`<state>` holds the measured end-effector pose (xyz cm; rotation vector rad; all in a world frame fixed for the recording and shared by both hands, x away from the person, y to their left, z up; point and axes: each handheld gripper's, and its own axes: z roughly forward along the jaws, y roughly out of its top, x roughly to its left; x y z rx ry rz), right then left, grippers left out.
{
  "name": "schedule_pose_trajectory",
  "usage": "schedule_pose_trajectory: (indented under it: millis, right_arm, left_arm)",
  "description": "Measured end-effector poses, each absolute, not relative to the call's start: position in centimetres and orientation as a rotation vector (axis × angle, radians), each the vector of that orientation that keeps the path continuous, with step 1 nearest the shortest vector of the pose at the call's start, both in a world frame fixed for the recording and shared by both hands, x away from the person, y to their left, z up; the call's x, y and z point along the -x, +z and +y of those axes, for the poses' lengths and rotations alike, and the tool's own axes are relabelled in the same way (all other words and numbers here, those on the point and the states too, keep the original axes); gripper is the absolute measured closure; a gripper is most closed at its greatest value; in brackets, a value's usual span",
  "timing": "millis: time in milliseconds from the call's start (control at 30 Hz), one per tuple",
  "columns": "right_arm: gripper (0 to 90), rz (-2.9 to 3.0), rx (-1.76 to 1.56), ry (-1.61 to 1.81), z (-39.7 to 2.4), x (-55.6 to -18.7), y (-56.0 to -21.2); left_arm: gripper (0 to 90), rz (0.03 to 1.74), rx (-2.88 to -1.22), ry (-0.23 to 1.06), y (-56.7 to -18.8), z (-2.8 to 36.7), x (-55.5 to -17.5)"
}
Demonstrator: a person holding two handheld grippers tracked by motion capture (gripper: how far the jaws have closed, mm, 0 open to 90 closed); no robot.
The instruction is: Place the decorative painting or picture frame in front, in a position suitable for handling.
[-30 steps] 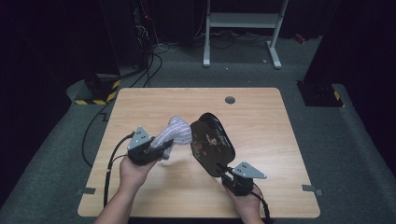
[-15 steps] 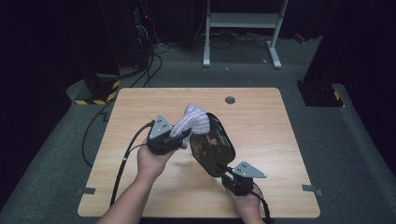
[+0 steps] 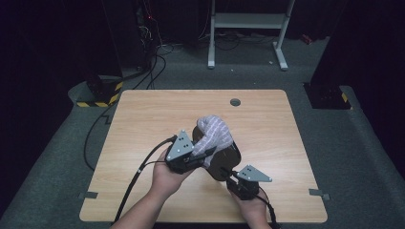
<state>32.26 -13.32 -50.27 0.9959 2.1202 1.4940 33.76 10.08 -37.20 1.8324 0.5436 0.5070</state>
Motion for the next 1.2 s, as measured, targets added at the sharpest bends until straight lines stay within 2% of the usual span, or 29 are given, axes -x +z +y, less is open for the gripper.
schedule_pose_trajectory:
  millis: [100, 300, 967, 1200]
  right_arm:
    - [78.1, 2.126, -0.989, 1.498, -13.2, -32.2, -50.3]
    - [78.0, 2.131, -0.988, 1.496, -13.3, -32.2, -50.3]
    - [78.0, 2.133, -0.972, 1.491, -13.2, -32.2, -50.2]
    - [78.0, 2.132, -0.973, 1.492, -13.2, -32.2, -50.2]
  left_arm:
    - [64.2, 0.491, -1.85, 0.53, -37.0, 8.9, -32.9]
    - [63.7, 0.515, -1.844, 0.539, -37.4, 9.1, -33.8]
    - [64.9, 0.767, -1.835, 0.626, -38.6, 14.7, -40.3]
    - [65.2, 0.723, -1.848, 0.631, -38.7, 13.9, -39.0]
